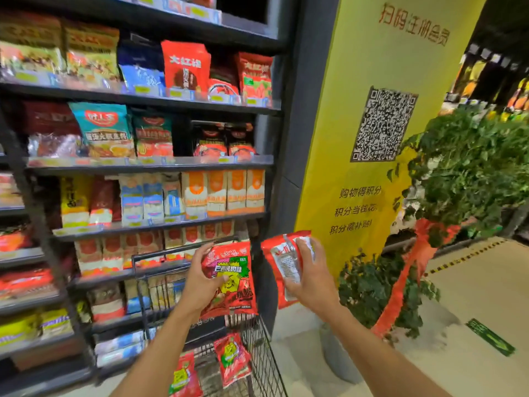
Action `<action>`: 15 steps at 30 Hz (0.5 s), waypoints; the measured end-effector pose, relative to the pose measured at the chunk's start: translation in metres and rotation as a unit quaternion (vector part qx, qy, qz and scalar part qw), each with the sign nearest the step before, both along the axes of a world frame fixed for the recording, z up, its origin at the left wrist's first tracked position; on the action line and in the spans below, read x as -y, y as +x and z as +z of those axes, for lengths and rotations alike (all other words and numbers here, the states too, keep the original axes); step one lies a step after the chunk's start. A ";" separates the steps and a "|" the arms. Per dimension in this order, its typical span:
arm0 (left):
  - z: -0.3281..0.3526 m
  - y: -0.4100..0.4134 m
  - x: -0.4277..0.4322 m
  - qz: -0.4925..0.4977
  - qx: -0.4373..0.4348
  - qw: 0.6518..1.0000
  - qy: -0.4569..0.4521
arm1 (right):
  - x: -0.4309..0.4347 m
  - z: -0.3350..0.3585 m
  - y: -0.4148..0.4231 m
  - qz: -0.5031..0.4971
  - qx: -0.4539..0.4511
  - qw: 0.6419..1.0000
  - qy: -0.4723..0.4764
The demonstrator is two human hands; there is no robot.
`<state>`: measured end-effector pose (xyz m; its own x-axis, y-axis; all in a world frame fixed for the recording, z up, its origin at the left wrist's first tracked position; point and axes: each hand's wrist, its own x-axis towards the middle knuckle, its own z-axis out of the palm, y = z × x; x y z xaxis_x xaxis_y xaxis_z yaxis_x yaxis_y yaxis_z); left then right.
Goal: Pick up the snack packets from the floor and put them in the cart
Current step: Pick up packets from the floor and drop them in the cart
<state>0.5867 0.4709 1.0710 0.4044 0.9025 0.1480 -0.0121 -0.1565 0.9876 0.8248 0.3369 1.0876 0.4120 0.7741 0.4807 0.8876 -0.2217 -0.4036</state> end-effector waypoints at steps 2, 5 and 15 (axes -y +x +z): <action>-0.008 0.007 -0.036 0.009 0.004 1.000 -0.019 | -0.039 -0.011 0.006 0.018 -0.012 1.000 -0.013; -0.028 0.011 -0.083 0.044 -0.016 0.998 -0.040 | -0.093 -0.035 0.017 0.035 -0.041 0.998 -0.041; -0.139 0.005 -0.166 0.117 -0.068 0.986 -0.102 | -0.222 -0.159 0.020 0.117 -0.097 0.976 -0.154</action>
<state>0.5917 0.6365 0.9316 0.1859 0.9786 -0.0879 0.1361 0.0630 0.9887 0.8453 0.5593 0.9287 0.2674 0.9533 0.1401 0.8416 -0.1602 -0.5157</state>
